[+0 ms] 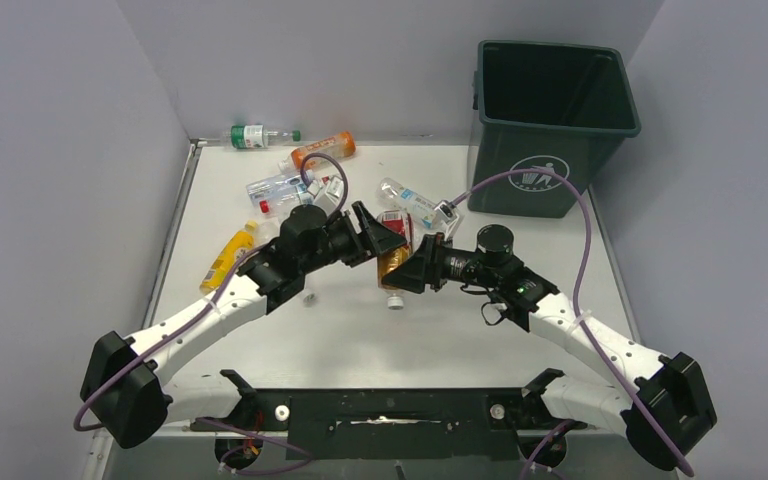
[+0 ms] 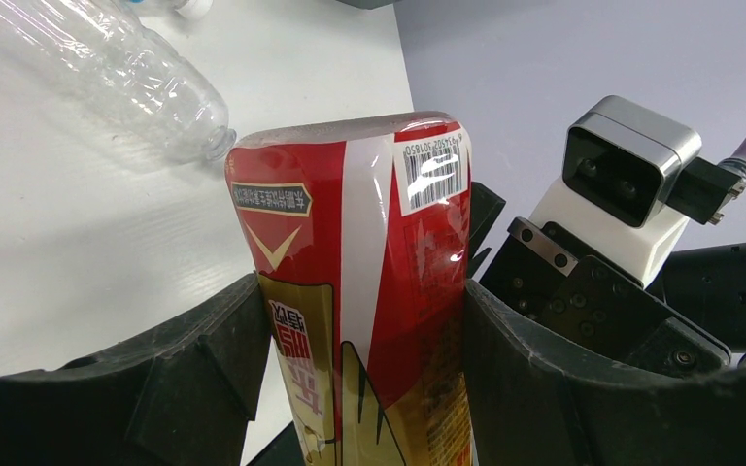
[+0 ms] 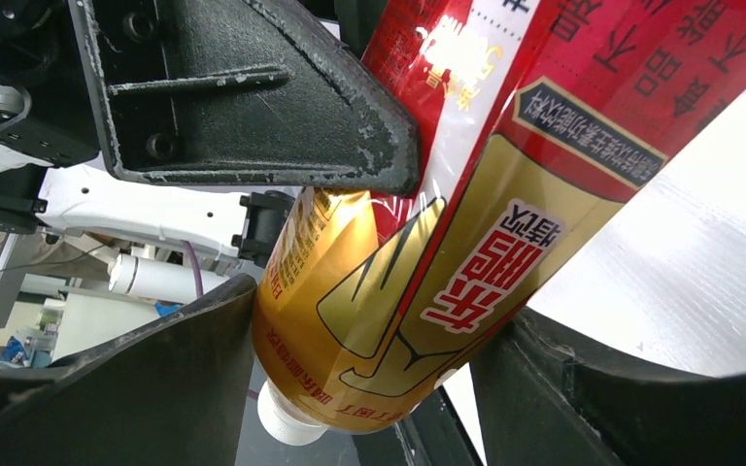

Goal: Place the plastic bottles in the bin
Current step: Pick up the plastic bottle at the center of the board.

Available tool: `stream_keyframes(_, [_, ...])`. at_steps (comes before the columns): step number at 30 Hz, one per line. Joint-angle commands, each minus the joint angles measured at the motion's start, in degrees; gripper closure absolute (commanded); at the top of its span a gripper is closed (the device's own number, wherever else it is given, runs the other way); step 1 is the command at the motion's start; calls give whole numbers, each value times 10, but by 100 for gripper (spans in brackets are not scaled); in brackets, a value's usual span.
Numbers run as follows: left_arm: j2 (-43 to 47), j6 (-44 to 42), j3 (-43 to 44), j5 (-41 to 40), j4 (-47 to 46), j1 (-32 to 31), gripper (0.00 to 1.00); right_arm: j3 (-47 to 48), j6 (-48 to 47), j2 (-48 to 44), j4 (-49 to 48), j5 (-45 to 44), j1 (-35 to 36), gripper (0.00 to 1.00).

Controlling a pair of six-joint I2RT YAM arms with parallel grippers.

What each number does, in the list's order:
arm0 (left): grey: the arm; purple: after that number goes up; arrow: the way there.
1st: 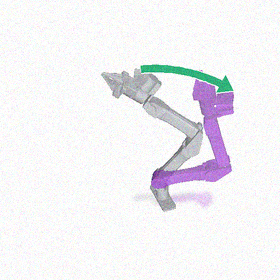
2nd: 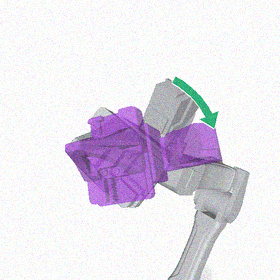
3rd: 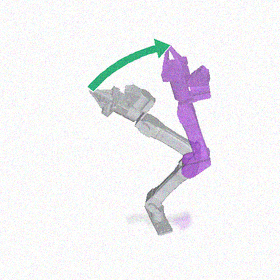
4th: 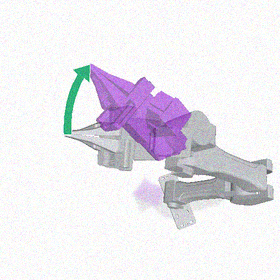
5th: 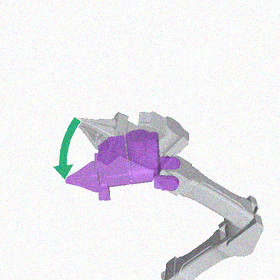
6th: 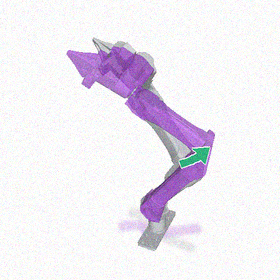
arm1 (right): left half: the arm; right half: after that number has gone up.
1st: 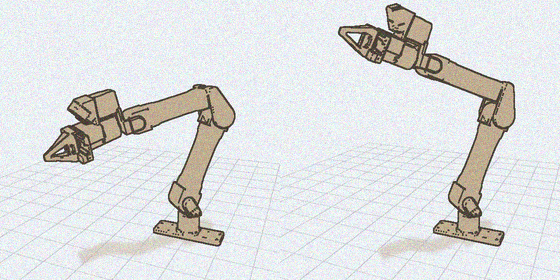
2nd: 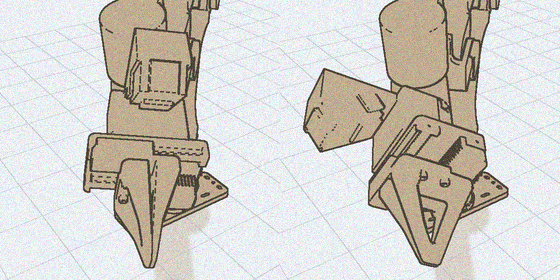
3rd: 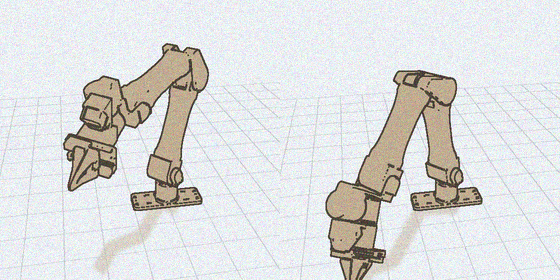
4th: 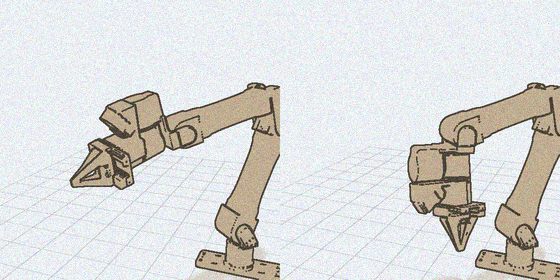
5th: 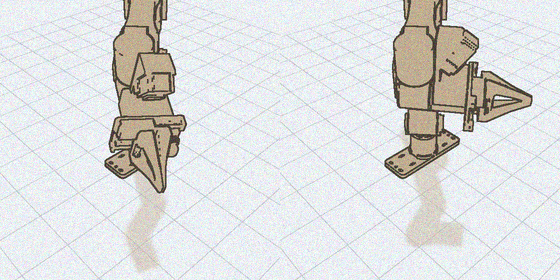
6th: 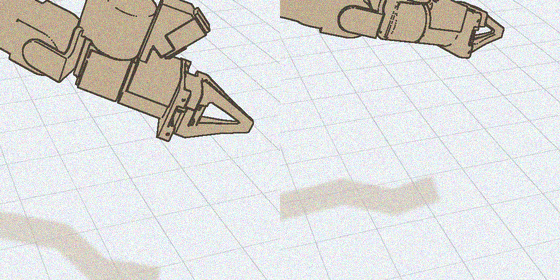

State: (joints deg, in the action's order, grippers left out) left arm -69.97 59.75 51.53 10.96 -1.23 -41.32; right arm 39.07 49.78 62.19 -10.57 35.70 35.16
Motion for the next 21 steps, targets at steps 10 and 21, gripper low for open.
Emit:
stream_keyframes(10, [24,-65,71,13,52,-21,23,57,-56,-32,83,-97,-3,51])
stream_keyframes(21, [29,-120,142,-52,167,0,16,108,-106,-69,195,-168,-3,51])
